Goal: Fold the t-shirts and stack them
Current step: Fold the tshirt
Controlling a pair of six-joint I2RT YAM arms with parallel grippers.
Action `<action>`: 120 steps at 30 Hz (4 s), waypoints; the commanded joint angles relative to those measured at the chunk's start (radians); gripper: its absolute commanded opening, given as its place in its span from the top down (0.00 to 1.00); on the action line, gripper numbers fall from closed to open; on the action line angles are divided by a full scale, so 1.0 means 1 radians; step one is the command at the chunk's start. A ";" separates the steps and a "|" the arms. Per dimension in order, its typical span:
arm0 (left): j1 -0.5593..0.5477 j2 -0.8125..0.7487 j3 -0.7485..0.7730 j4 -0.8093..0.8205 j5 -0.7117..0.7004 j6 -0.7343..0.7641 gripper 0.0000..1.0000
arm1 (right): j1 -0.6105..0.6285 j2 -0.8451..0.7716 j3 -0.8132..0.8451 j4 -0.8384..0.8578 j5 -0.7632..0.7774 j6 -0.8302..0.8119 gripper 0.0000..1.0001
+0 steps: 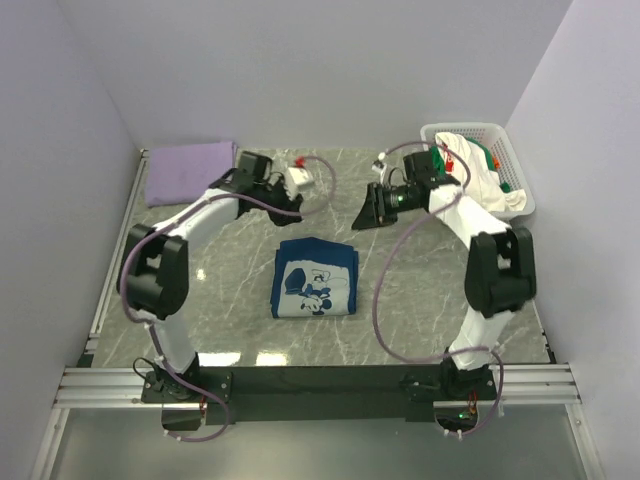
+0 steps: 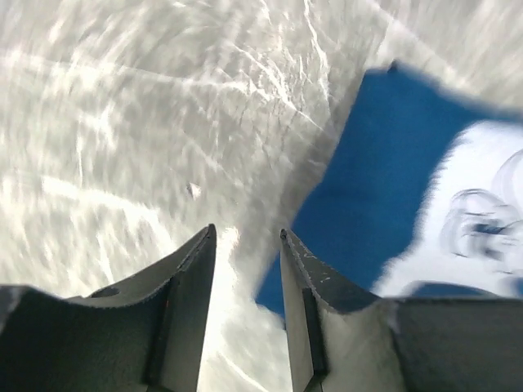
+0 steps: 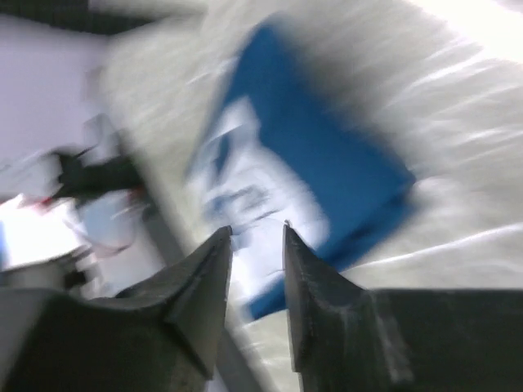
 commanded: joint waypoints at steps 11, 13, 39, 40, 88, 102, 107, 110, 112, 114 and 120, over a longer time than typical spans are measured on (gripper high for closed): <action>0.053 -0.129 -0.412 0.492 0.302 -1.151 0.45 | 0.196 0.062 -0.258 0.241 -0.152 0.187 0.60; 0.053 -0.050 -0.386 0.515 0.273 -1.224 0.45 | 0.174 0.104 -0.250 0.230 -0.125 0.182 0.63; 0.108 -0.105 -0.431 0.585 0.381 -1.273 0.53 | 0.158 -0.079 -0.227 0.292 -0.174 0.204 0.67; 0.099 -0.123 -0.486 0.609 0.389 -1.319 0.53 | 0.178 -0.064 -0.246 0.289 -0.182 0.192 0.67; 0.097 0.056 -0.594 0.422 0.352 -1.067 0.59 | 0.137 0.146 -0.488 0.397 -0.093 0.215 0.75; 0.100 -0.017 -0.352 0.639 0.411 -1.218 0.53 | 0.127 0.056 -0.185 0.530 -0.129 0.368 0.73; 0.102 0.145 -0.272 0.730 0.331 -1.295 0.52 | 0.112 0.223 -0.088 0.625 -0.072 0.457 0.70; 0.114 0.234 -0.217 0.721 0.291 -1.318 0.52 | 0.081 0.320 -0.037 0.637 -0.017 0.500 0.70; 0.126 0.272 -0.218 0.752 0.291 -1.348 0.52 | 0.054 0.377 -0.011 0.624 0.020 0.543 0.70; 0.145 0.295 -0.217 0.729 0.279 -1.349 0.53 | 0.017 0.413 -0.002 0.592 0.055 0.566 0.70; 0.208 0.226 -0.289 0.713 0.317 -1.310 0.49 | -0.014 0.388 0.032 0.445 0.106 0.456 0.71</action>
